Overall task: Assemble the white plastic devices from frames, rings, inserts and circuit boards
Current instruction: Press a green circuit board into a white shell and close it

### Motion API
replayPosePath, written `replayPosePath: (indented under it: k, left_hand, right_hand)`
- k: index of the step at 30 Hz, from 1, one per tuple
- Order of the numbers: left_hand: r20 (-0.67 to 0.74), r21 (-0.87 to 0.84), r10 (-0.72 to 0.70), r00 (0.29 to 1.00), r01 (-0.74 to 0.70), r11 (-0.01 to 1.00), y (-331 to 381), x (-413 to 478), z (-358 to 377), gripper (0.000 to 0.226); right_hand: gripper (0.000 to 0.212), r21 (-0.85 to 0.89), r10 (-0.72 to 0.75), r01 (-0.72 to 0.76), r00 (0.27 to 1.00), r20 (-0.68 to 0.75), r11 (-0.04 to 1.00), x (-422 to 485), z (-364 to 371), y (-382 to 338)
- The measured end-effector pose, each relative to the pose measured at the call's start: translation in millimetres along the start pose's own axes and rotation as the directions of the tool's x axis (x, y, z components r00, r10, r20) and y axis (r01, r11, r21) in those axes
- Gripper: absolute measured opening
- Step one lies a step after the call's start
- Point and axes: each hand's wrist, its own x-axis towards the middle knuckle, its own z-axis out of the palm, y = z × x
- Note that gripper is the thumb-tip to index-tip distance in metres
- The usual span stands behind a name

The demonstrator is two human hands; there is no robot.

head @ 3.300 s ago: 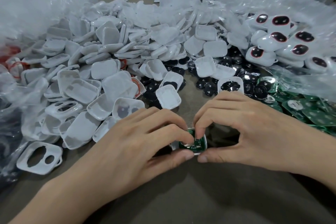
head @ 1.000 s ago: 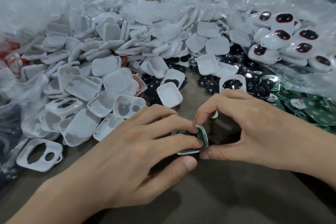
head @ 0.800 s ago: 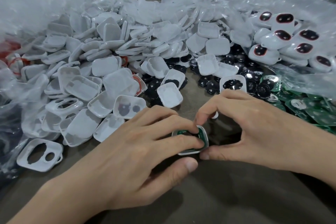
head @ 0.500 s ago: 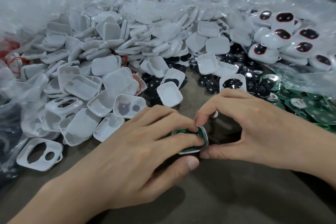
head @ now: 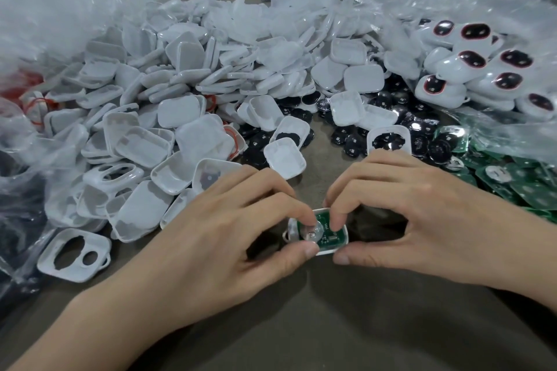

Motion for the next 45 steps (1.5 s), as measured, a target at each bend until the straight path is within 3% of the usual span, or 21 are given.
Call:
replayPosePath:
  k: [9,19,40,45]
  left_hand:
    - [0.009,-0.065,-0.095,0.995,0.095,0.993,3,0,-1,0.028]
    - [0.001,0.057,-0.048,0.999,0.048,0.997,4,4,-1,0.029]
    - [0.031,0.082,-0.032,0.999,0.03,0.996,4,2,-9,0.025]
    - [0.003,0.067,0.028,1.0,-0.028,0.997,5,1,-10,0.021]
  right_hand:
    - [0.02,0.001,-0.005,0.005,1.0,0.013,1.0,0,0,1]
    - [0.02,0.01,-0.006,0.006,1.0,0.0,1.0,0,0,-1]
    - [0.018,0.01,0.006,-0.006,1.0,0.014,1.0,1,0,-2]
    - [0.018,0.01,0.019,-0.019,0.999,0.028,1.0,1,0,-2]
